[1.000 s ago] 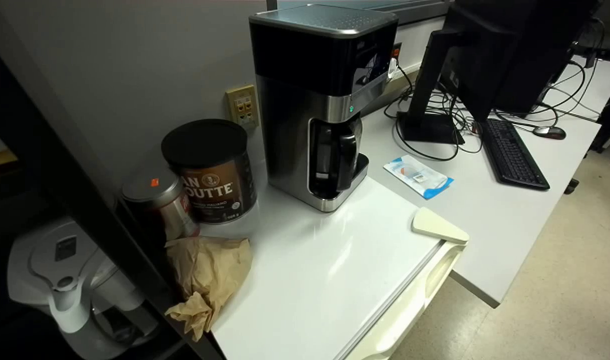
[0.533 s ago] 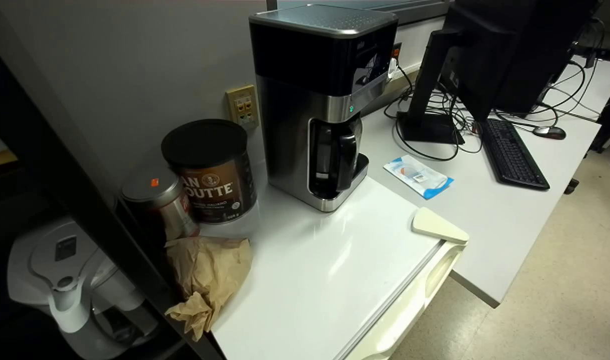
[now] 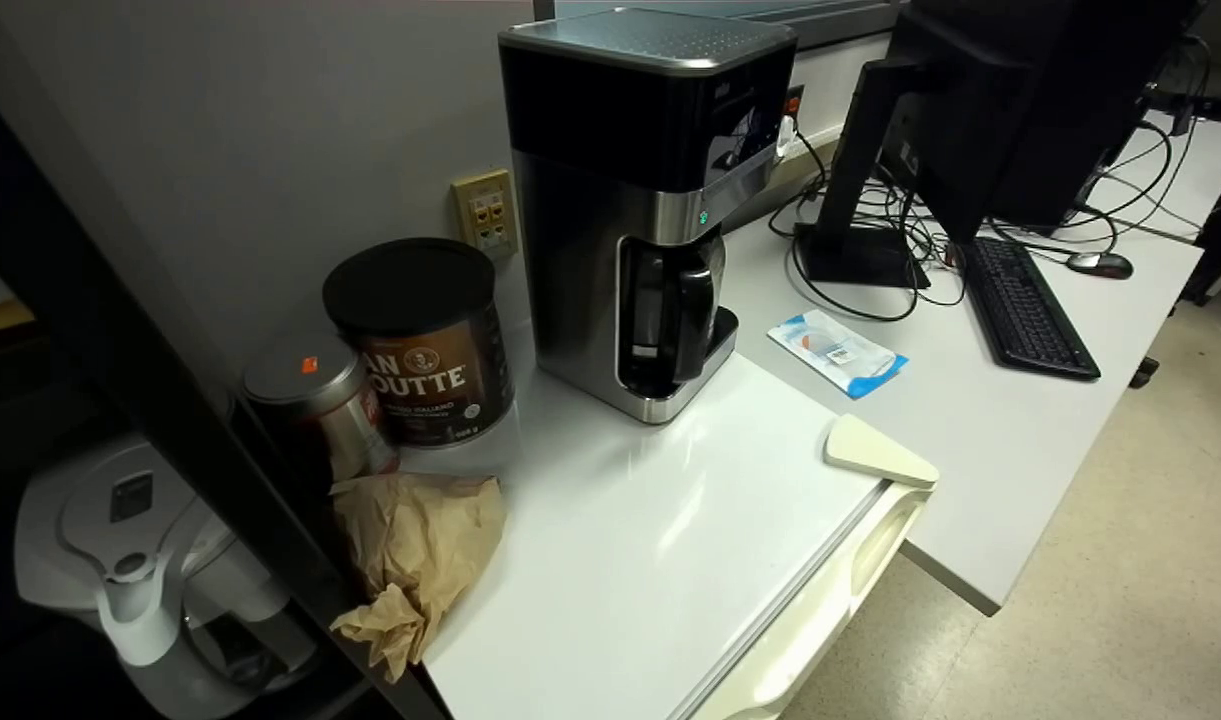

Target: Press the button on the coffee machine

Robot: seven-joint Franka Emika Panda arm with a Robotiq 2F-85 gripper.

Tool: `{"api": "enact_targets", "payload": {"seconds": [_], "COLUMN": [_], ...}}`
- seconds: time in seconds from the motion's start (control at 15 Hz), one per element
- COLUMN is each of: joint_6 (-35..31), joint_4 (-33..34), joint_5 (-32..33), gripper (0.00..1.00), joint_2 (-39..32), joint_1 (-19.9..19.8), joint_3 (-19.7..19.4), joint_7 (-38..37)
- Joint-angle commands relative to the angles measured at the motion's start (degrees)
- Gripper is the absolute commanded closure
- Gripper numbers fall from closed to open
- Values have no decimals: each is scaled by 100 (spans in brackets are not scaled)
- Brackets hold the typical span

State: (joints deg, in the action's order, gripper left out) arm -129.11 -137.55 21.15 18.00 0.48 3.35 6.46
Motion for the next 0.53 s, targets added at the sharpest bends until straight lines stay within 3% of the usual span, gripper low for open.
{"api": "enact_targets", "payload": {"seconds": [0.0,0.2,0.47], "joint_6": [-1180,-2388,-3488], "joint_4": [244,411,740], "joint_5": [447,690,593], "gripper": [34,56,88], "joint_2": [-823,-1440,-2175], "joint_1": [-146,-288,-359], "joint_3": [-222,-374,-516], "joint_7": [378,459,711]}}
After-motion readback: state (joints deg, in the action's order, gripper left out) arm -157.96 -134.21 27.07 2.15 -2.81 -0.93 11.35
